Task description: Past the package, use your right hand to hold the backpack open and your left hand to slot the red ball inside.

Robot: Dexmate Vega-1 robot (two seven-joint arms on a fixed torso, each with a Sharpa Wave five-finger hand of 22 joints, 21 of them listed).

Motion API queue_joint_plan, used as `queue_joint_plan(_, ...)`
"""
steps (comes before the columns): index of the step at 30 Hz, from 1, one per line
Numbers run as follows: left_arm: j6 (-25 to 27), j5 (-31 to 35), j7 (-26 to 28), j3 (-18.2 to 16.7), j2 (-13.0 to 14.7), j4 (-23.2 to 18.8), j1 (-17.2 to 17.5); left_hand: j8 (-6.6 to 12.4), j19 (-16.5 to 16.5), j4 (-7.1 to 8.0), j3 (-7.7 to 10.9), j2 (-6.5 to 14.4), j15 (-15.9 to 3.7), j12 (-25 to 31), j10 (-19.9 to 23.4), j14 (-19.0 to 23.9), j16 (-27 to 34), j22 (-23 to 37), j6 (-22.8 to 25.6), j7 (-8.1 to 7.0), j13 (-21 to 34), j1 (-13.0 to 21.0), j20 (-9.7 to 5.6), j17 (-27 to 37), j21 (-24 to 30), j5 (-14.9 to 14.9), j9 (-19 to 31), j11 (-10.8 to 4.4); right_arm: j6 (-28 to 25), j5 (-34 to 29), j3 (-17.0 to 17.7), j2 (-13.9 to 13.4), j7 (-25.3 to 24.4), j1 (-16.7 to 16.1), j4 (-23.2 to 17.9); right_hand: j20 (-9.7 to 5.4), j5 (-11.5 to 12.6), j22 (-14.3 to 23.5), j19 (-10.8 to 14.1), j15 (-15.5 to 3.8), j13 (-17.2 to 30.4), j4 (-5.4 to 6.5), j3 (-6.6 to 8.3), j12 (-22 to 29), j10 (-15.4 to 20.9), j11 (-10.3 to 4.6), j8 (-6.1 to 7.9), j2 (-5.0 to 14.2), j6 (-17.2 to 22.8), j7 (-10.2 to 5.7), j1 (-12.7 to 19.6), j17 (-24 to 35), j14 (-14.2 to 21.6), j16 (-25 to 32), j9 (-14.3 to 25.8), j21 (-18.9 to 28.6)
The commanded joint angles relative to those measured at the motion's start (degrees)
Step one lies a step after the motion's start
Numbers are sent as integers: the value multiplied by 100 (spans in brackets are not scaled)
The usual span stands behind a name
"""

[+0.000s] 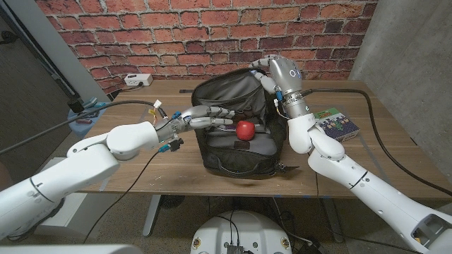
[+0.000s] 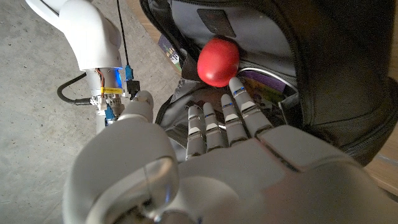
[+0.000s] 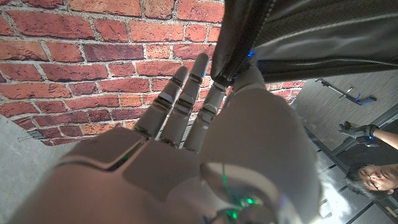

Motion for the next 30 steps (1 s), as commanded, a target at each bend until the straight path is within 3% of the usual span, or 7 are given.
queue_joint_plan(1, -276, -915, -454, -690, 367, 96, 577, 25, 28, 34, 30, -91, -7, 35, 84, 93, 35, 23, 42, 35, -12, -183, 12, 13, 6, 40, 12, -3, -153, -117, -106, 102, -2, -8, -28, -763, 18, 13, 21, -684, 23, -19, -30, 14, 75, -56, 25, 66, 22, 8, 15, 5, 33, -27, 11, 20)
queue_joint_plan(11, -251, -1296, -929, -1411, 482, 117, 1035, 34, 60, 36, 49, -45, -29, 65, 184, 204, 76, 26, 82, 75, -34, -231, -12, 18, 20, 52, 6, 0, -219, -135, -117, 98, 7, -17, -57, -764, 19, 12, 22, -684, 29, -18, -30, 12, 73, -56, 21, 69, 18, 8, 16, 2, 32, -28, 12, 20)
queue_joint_plan(16, -2, -1321, -1220, -1879, 507, 72, 1314, 63, 55, 41, 58, -20, -35, 98, 274, 262, 97, 28, 169, 97, -41, -275, -1, 25, 19, 57, 3, 50, -189, -119, -113, 55, 54, 1, -70, -763, 19, 12, 22, -683, 33, -17, -32, 7, 66, -56, 20, 69, 21, 6, 14, 2, 31, -28, 13, 19)
queue_joint_plan(23, 775, -1084, -1541, -2714, 388, -137, 1770, 94, 85, 78, 77, 56, -62, 134, 356, 363, 145, 33, 275, 117, -33, -355, 25, 54, 35, 64, 6, 78, -193, -105, -109, 62, 49, 10, -54, -761, 20, 12, 26, -684, 32, -17, -33, 6, 78, -55, 19, 68, 23, -5, 13, 3, 32, -26, 14, 19)
queue_joint_plan(30, 1733, -660, -2062, -3182, 493, -345, 1836, 132, 82, 122, 117, 153, -46, 175, 439, 411, 176, 38, 394, 175, -10, -437, 50, 94, 39, 73, 19, 63, -200, -72, -83, 37, 68, -11, -57, -761, 19, 12, 27, -684, 46, -16, -34, 6, 68, -54, 15, 68, 19, -2, 12, 2, 30, -27, 15, 19)
